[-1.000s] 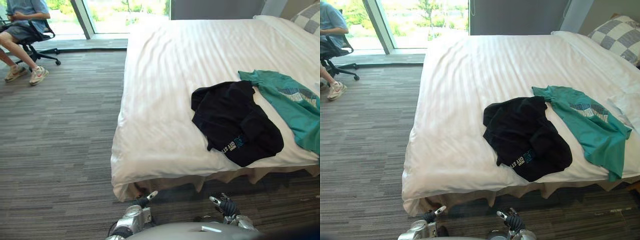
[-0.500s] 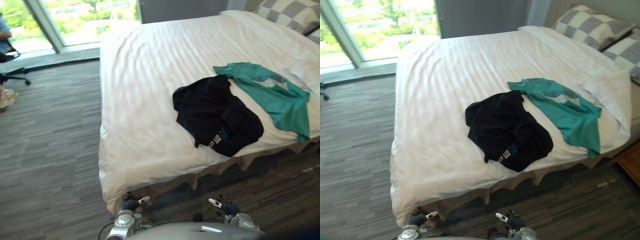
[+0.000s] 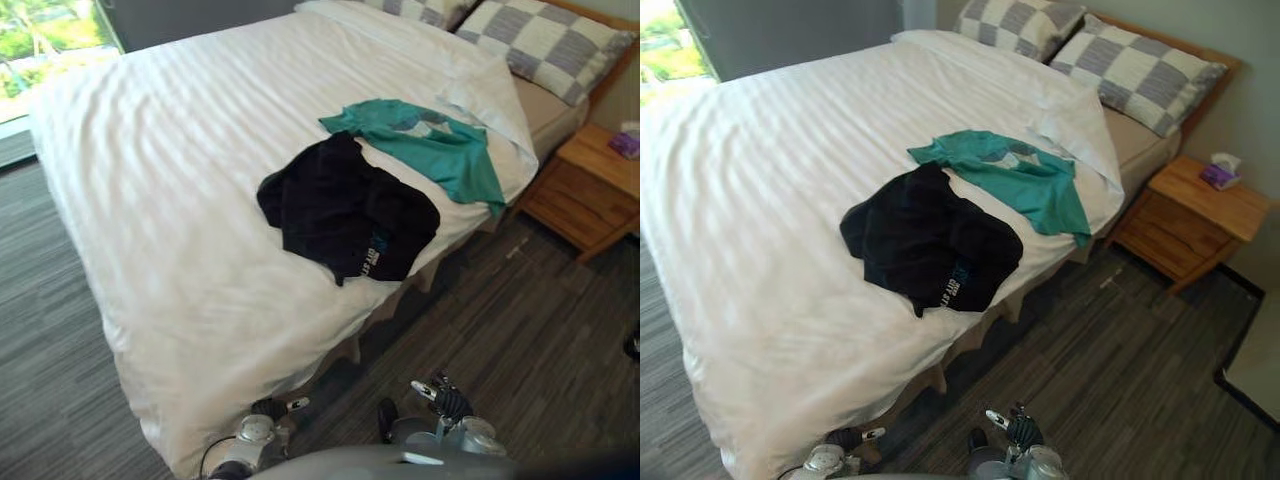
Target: Tidy the bed and pick cloth on bed and put in laundry
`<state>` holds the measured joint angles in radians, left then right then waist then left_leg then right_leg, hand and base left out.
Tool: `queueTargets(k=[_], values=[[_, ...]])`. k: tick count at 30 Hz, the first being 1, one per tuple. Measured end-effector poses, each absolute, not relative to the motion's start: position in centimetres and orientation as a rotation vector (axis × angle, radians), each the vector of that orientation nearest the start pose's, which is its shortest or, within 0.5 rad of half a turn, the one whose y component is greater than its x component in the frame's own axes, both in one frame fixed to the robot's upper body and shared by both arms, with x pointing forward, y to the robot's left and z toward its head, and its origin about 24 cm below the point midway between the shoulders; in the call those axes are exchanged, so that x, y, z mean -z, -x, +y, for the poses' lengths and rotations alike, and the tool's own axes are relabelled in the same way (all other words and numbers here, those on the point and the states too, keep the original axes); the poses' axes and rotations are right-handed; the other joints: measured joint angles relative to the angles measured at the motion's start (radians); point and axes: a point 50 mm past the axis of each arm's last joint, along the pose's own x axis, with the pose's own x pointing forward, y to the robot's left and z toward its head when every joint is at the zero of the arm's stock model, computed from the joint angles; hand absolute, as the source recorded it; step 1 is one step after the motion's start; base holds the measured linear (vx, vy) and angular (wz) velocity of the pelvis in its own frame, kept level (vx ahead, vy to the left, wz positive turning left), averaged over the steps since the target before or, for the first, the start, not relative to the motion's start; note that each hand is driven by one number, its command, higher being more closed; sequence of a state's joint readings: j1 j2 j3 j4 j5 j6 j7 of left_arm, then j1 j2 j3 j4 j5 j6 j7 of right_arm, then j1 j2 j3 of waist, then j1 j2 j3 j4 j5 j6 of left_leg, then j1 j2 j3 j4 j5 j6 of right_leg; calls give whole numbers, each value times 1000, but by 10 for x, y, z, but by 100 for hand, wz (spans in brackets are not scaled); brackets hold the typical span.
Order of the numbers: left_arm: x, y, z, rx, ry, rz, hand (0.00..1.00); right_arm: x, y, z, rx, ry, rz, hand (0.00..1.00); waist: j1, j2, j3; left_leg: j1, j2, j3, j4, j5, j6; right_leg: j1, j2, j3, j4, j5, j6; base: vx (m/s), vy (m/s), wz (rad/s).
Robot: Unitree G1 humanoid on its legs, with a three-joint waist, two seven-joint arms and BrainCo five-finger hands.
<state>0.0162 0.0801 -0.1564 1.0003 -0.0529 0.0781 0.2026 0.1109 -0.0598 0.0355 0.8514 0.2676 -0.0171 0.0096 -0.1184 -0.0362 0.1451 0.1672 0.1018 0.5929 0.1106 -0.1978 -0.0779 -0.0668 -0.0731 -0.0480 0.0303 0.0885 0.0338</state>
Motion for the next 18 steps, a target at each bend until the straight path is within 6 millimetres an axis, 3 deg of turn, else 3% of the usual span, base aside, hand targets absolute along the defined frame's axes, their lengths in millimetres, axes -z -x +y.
queueTargets(k=[3, 4, 5, 6, 8, 10, 14, 16, 18], values=[[156, -120, 174, -126, -208, 1099, 0, 145, -127, -167, 132, -173, 951, 0, -1, 0, 2, -10, 1, 7, 43, -19, 36, -16, 26, -20, -60, 76, -44, -101, -66, -120], [157, -117, 174, -128, -208, 1103, 0, 145, -128, -166, 129, -171, 958, 0, 0, -2, 2, -5, 0, 26, 52, -30, 50, -16, 31, -27, -84, 69, -85, -138, -84, -133], [157, -117, 173, -130, -207, 1104, 0, 141, -138, -167, 127, -170, 937, 0, -11, 15, 14, 8, 17, 63, 43, -36, 46, -21, 26, -92, -74, 17, -119, -124, -34, -125], [156, -120, 170, -122, -208, 1092, 0, 139, -140, -175, 135, -145, 935, 0, -17, 37, 33, 35, 31, 108, 32, -44, 29, -61, 4, -196, 31, -26, -123, -90, 8, -99], [155, -119, 172, -128, -224, 1082, 0, 141, -136, -173, 136, -139, 954, 0, -15, 19, 39, 81, 5, 150, 40, -57, 9, -64, -32, -240, 85, -16, -118, -61, 53, -90], [157, -113, 168, -126, -226, 1096, 0, 140, -138, -172, 128, -123, 955, 0, -29, 37, 29, 106, 13, 190, 25, -53, -4, -51, -31, -289, 89, -34, -135, -30, -7, -66], [156, -116, 161, -118, -214, 1098, 0, 139, -137, -177, 152, -83, 961, 0, -32, 63, 31, 132, 14, 196, -9, -69, -38, 16, 33, -311, -81, 19, -98, -9, -56, -75], [157, -114, 158, -96, -227, 1104, 0, 138, -138, -175, 168, -89, 957, 0, -33, 60, 33, 148, 14, 202, 3, -70, -40, 39, 49, -298, -132, 89, -94, 23, -42, -57], [156, -116, 156, -94, -223, 1098, 0, 138, -137, -176, 177, -83, 962, 0, -34, 59, 36, 160, 23, 162, 28, -67, -36, 40, 75, -237, -132, 101, -98, 67, -27, -74]])
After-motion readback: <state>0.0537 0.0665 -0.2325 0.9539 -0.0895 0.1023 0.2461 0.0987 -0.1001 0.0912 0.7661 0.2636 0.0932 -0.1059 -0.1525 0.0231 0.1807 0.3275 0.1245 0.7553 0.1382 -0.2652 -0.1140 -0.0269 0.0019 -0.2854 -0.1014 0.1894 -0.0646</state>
